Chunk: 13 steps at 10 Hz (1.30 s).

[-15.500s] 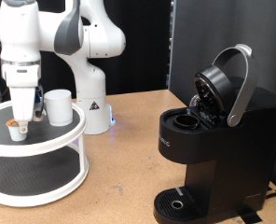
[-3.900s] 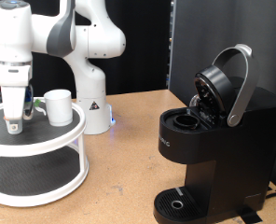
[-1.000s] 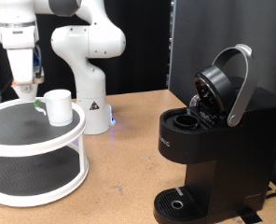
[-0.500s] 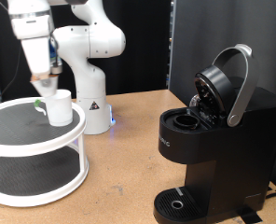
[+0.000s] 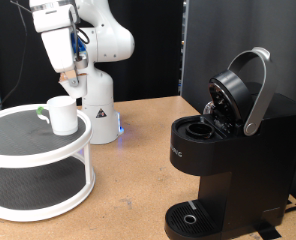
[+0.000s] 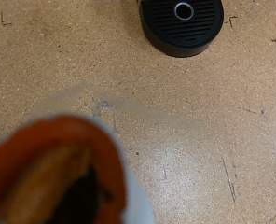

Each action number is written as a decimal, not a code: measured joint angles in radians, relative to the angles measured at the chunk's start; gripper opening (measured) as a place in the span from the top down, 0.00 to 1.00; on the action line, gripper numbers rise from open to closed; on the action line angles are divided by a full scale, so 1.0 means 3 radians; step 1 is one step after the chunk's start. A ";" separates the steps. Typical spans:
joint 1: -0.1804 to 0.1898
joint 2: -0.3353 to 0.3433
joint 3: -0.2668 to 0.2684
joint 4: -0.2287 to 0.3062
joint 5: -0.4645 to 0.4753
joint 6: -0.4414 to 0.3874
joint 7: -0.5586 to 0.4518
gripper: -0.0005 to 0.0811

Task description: Make a cup of coffee with the keurig machine

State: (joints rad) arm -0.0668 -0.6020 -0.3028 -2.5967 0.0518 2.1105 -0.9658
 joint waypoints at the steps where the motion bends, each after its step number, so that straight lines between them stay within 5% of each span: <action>1: 0.0017 0.0000 -0.0004 -0.0011 0.0126 -0.0001 -0.0004 0.83; 4: 0.0302 0.0011 0.0031 -0.0009 0.0852 0.0186 0.0086 0.83; 6: 0.0497 0.0043 0.0081 0.0050 0.0959 0.0254 0.0042 0.83; 9: 0.0534 0.0159 0.0230 0.0090 0.0969 0.0458 0.0233 0.83; 13: 0.0885 0.0278 0.0027 0.0252 0.1590 0.0482 -0.0424 0.83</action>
State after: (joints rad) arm 0.1986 -0.5185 -0.2947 -2.5213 0.5288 2.2551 -1.0930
